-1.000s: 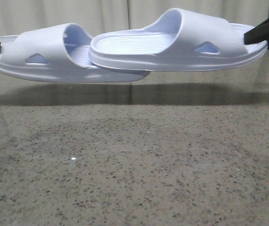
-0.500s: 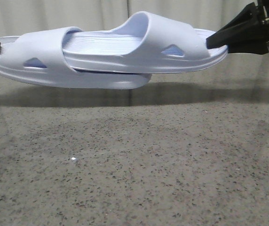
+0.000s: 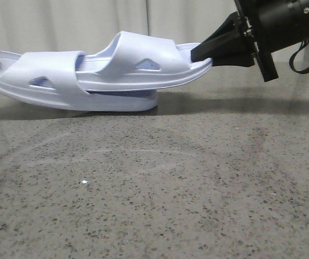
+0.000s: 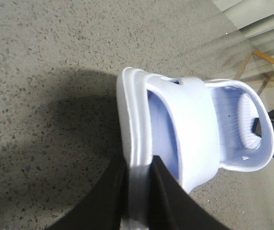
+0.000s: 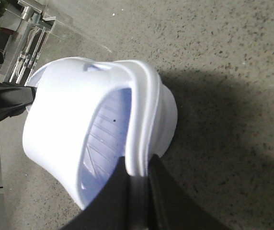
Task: Insert blue slippers together front up
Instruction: 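Slide the right gripper's slipper onto the left gripper's slipper, nesting them, then lower the nested slippers to the table and open both grippers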
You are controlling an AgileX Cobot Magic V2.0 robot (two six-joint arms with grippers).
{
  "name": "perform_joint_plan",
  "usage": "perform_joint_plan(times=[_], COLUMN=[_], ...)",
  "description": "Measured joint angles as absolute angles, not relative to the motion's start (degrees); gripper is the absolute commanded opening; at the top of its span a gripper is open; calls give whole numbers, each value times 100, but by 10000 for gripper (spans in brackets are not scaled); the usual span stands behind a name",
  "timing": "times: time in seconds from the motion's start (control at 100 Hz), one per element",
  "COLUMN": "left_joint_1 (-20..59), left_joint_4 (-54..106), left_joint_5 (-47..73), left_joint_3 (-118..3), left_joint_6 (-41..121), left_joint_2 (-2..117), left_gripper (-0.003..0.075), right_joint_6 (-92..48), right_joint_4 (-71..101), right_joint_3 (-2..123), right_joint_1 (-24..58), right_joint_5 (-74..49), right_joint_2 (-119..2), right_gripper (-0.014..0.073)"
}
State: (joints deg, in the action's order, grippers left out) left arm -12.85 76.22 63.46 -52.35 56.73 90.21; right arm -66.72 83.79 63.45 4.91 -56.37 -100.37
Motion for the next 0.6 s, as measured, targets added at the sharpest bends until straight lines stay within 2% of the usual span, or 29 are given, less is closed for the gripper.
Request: perform_joint_plan(times=[0.19, 0.43, 0.6], left_joint_1=[-1285, -1259, -1197], left_joint_4=[7622, 7647, 7742], left_joint_5=[6294, 6385, 6576], left_joint_3=[-5235, -5235, -5235], left_joint_6=[5673, 5673, 5673], left_joint_2=[9021, 9021, 9021], left_gripper=[15, 15, 15], right_joint_6=[-6660, -6660, -6660], right_joint_4=[8392, 8393, 8331], right_joint_3=[6367, 6379, 6379], right_joint_1=[605, 336, -95], right_joint_5=[-5444, -5864, -6508], right_joint_2=[-10062, -10075, -10023], right_gripper=[-88, 74, 79])
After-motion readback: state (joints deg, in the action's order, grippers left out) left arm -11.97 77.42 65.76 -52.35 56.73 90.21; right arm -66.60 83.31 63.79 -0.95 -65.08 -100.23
